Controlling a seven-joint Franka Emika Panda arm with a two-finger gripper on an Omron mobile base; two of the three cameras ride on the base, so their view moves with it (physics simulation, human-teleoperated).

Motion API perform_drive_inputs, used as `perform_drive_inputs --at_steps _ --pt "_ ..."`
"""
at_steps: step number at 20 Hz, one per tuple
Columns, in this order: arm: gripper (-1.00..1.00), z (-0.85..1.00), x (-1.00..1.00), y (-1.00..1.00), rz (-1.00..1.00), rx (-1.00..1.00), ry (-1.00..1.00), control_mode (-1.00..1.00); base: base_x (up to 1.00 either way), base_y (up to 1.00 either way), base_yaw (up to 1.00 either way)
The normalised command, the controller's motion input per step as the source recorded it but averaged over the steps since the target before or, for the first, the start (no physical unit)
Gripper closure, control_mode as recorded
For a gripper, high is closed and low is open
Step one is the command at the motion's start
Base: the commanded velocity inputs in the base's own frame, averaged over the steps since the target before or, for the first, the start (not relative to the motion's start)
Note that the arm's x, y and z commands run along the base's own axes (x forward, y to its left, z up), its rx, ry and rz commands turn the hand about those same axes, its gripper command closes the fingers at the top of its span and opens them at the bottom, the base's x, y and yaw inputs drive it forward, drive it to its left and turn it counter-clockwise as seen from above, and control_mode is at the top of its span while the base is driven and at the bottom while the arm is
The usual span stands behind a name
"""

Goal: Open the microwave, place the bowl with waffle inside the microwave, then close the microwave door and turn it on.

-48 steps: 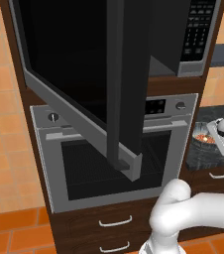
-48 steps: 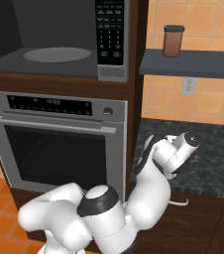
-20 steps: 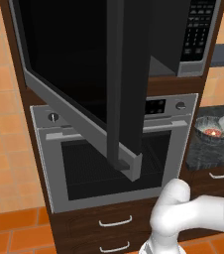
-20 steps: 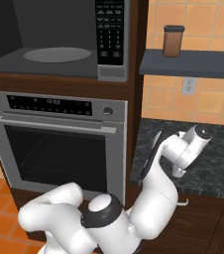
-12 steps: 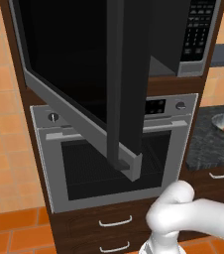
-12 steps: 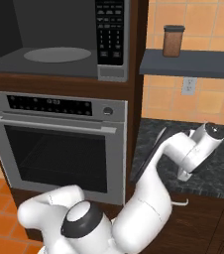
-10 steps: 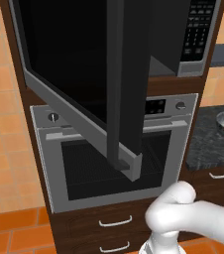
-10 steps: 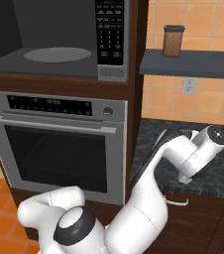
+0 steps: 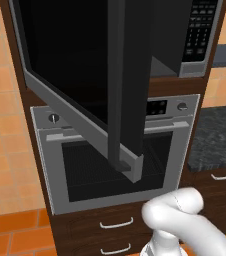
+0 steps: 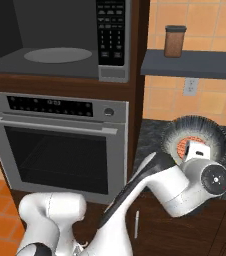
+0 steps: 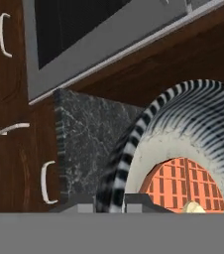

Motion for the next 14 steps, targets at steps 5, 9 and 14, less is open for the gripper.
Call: perform_drive_inputs --at_steps 5,9,14 --pt "1.00 0.54 -0.64 0.55 0.07 -0.19 -0.15 -1.00 0.00 0.00 0.00" --pt "1.00 0.52 -0.49 0.61 0.15 -0.20 -0.03 -1.00 0.00 0.00 0.00" --pt "1.00 0.54 -0.33 0.49 0.21 -0.14 0.04 -1.00 0.00 0.00 0.00"
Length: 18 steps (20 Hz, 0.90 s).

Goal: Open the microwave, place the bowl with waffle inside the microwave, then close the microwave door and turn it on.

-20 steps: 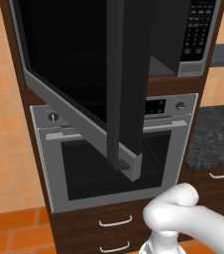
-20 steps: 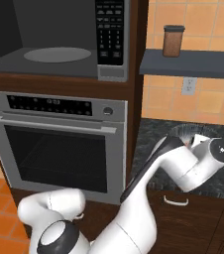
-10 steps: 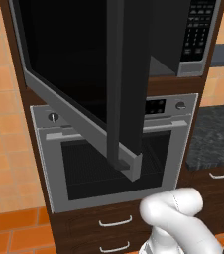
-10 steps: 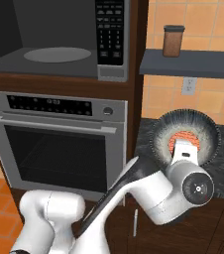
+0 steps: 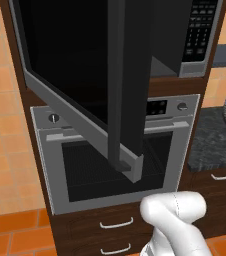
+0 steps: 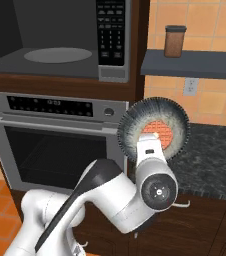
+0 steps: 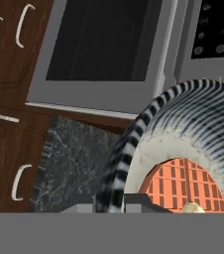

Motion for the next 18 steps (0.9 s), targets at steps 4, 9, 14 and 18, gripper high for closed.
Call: perform_drive_inputs --at_steps 4,9,14,18 --pt "1.00 0.42 -0.17 0.43 0.23 -0.04 0.13 -1.00 0.00 0.00 0.00" --pt "1.00 0.37 -0.07 0.37 0.24 0.00 0.20 -1.00 0.00 0.00 0.00" --pt "1.00 0.32 -0.02 0.38 0.23 0.00 0.16 -1.00 0.00 0.00 0.00" --pt "1.00 0.18 0.02 0.46 0.21 0.00 0.01 -1.00 0.00 0.00 0.00"
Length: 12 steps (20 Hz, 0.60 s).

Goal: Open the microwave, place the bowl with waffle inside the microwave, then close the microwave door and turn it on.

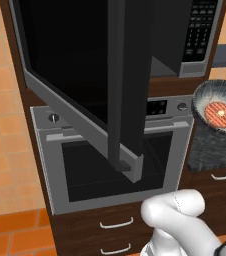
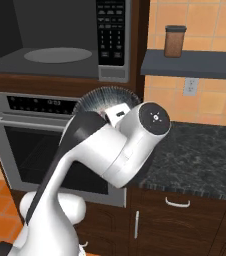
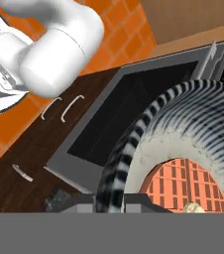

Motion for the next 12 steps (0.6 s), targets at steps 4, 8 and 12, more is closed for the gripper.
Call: perform_drive_inputs --at_steps 4,8,12 --pt "1.00 0.01 0.11 0.55 0.17 0.00 -0.10 -1.00 0.00 0.00 0.00" --pt "1.00 0.00 0.09 0.61 0.14 0.00 -0.17 -1.00 0.00 0.00 0.00" --pt "1.00 0.05 0.05 0.71 0.12 0.00 -0.15 -1.00 0.00 0.00 0.00"
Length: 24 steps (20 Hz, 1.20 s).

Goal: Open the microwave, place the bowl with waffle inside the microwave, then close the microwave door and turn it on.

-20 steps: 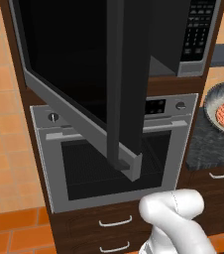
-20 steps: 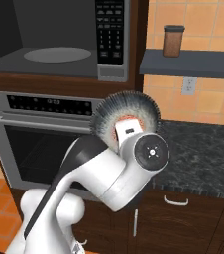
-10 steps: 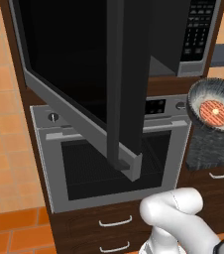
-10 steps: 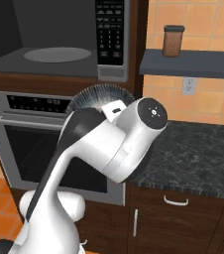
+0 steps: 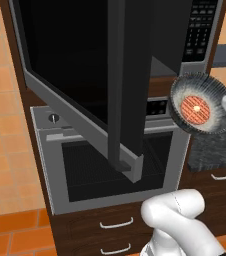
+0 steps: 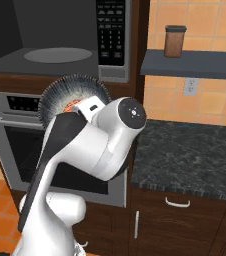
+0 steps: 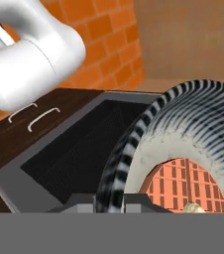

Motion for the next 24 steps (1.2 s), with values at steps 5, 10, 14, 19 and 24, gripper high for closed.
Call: perform_drive_inputs --at_steps 5,10,14,19,24 --pt "1.00 0.17 0.00 0.77 0.11 0.00 -0.07 -1.00 0.00 0.00 0.00" --pt "1.00 0.27 0.03 0.79 0.13 -0.06 -0.10 -1.00 0.00 0.00 0.00" --pt "1.00 0.27 0.09 0.74 0.16 -0.09 -0.12 -1.00 0.00 0.00 0.00" --pt "1.00 0.31 0.28 0.56 0.07 -0.03 0.00 -1.00 0.00 0.00 0.00" --pt "1.00 0.45 0.64 0.22 0.00 0.01 0.14 -1.00 0.00 0.00 0.00"
